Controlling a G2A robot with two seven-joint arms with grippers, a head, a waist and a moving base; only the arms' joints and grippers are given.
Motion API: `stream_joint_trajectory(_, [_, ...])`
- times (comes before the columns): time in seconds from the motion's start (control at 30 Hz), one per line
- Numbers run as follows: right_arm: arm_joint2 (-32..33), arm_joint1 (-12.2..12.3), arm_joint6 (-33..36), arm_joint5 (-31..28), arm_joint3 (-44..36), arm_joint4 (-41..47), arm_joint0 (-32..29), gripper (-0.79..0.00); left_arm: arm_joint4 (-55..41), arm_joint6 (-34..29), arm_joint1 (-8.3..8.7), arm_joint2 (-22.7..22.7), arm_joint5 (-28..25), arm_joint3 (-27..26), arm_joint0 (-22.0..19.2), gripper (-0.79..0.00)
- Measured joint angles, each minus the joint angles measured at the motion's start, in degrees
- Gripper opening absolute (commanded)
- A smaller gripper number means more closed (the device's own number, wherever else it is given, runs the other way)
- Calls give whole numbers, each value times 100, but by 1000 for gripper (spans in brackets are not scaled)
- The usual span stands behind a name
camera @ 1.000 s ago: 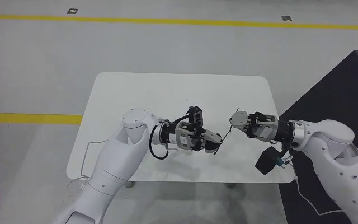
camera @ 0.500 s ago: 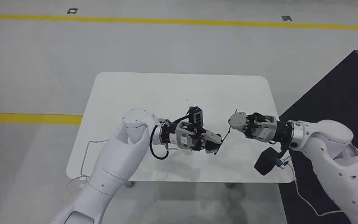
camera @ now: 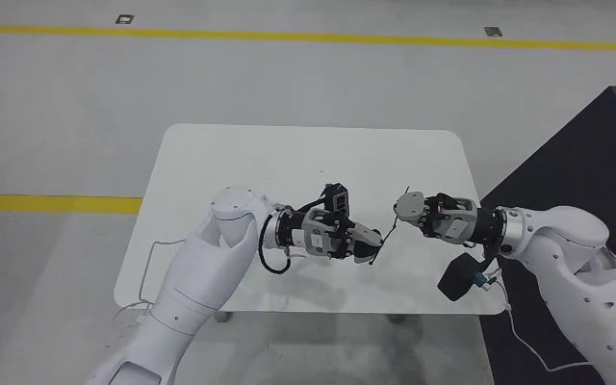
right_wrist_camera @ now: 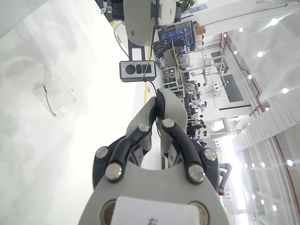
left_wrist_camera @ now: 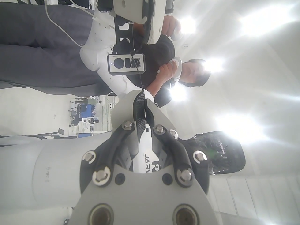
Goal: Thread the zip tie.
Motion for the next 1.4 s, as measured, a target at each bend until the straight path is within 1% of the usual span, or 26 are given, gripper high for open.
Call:
stream_joint_trajectory(0.27, [0,0,0,0,0,0,0,-785,-34,21,25,10,-44,-26,0,-785])
stream_joint_trajectory(0.73, [0,0,0,0,0,0,0,-785,-40,61,43,147,37,39,-89,-785])
stream_joint_trajectory(1.07, [-4,-1,10,8,-6,5,-5,-785,-38,170,20,263,-92,118,-246,-785])
stream_joint_trajectory(1.2, [-39,-15,176,84,-91,83,-80,-785,13,172,16,315,-123,146,-294,-785])
stream_joint_trajectory(1.4, [-45,-14,223,-4,-85,162,-74,-785,62,174,24,332,-201,153,-331,-785])
